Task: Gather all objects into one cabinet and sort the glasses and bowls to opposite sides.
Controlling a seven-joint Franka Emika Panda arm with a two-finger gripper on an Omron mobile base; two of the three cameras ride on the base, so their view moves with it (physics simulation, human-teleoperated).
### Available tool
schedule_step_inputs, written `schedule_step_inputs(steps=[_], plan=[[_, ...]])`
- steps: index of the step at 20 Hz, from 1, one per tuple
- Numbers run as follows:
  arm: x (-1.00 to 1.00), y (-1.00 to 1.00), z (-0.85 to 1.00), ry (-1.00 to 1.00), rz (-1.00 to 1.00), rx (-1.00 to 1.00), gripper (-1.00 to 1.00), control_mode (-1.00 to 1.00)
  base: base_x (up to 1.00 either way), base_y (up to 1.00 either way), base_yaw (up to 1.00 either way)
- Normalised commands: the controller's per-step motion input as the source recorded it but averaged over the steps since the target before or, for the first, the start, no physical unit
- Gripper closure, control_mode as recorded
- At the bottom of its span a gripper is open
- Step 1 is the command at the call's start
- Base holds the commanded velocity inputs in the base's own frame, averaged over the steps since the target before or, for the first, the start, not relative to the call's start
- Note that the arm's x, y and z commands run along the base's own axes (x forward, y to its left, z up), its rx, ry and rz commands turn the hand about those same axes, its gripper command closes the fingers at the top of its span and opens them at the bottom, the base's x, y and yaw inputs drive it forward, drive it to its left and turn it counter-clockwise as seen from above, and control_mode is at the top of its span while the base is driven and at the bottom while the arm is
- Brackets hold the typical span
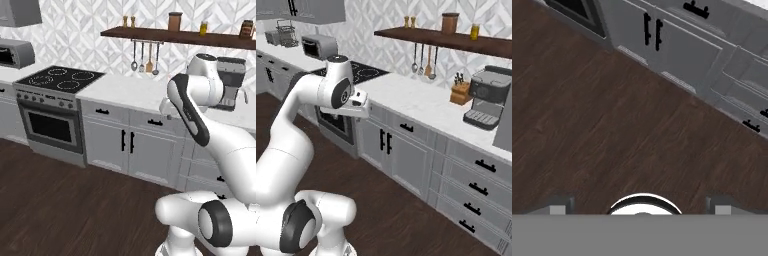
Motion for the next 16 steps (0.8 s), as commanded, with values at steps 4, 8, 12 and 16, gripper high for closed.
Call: schedule_step_inputs(steps=[4, 8, 12, 16], plan=[[0.00, 0.00, 0.00, 0.00, 0.00, 0.00, -1.00, 1.00, 0.00, 0.45, 0.52], [0.00, 0.00, 0.00, 0.00, 0.00, 0.00, -1.00, 1.00, 0.00, 0.29, 0.54], [0.00, 0.00, 0.00, 0.00, 0.00, 0.00, -1.00, 1.00, 0.00, 0.25, 0.51], [0.00, 0.00, 0.00, 0.00, 0.00, 0.00, -1.00, 1.00, 0.18, 0.42, 0.24]])
